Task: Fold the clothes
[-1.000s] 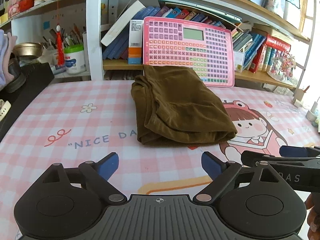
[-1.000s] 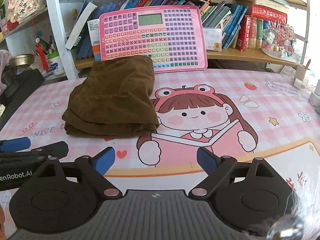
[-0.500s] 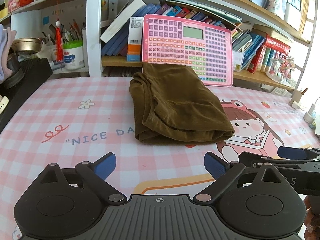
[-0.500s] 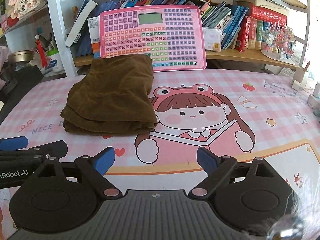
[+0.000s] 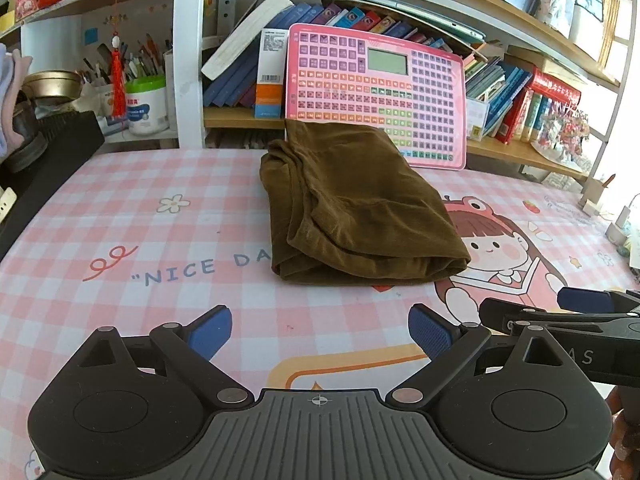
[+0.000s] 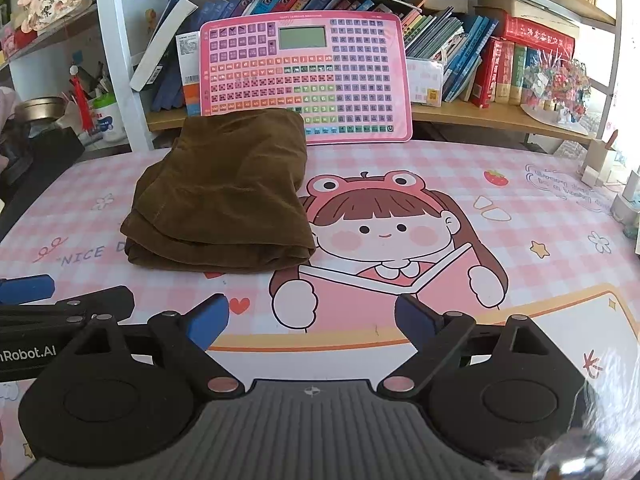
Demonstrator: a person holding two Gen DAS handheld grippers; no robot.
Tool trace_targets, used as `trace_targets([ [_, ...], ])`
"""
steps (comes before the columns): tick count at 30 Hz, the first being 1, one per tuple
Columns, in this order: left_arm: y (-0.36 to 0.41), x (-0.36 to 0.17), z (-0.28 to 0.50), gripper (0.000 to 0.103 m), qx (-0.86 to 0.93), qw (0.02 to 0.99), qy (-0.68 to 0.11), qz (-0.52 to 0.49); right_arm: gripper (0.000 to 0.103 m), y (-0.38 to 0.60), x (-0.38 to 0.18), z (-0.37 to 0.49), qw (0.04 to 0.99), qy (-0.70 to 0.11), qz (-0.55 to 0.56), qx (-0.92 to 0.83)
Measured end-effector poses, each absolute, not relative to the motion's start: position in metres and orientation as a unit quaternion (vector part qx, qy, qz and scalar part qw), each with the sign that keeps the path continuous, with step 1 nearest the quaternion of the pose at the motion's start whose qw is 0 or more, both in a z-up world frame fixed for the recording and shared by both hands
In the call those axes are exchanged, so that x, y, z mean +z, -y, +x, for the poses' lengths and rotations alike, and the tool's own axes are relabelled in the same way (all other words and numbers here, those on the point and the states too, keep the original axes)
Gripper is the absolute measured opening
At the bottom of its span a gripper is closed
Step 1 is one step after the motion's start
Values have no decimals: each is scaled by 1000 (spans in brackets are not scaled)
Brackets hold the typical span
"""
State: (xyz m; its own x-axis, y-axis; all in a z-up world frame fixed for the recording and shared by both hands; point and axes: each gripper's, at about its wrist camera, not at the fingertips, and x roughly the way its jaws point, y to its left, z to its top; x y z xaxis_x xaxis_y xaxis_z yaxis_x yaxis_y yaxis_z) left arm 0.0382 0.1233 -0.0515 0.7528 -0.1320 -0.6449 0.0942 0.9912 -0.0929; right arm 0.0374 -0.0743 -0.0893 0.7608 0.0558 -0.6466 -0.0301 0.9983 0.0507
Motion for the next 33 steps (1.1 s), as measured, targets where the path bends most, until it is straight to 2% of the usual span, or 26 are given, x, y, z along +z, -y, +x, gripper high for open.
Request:
trace_targets([
  [28,-125,-57,43,97,-58,930,-361,-27,92,72,-94,43,934,-357,15,15],
  [33,-124,-57,44,100,-58,930,-363,-29,93,74,-94,42,934,-356,17,13],
])
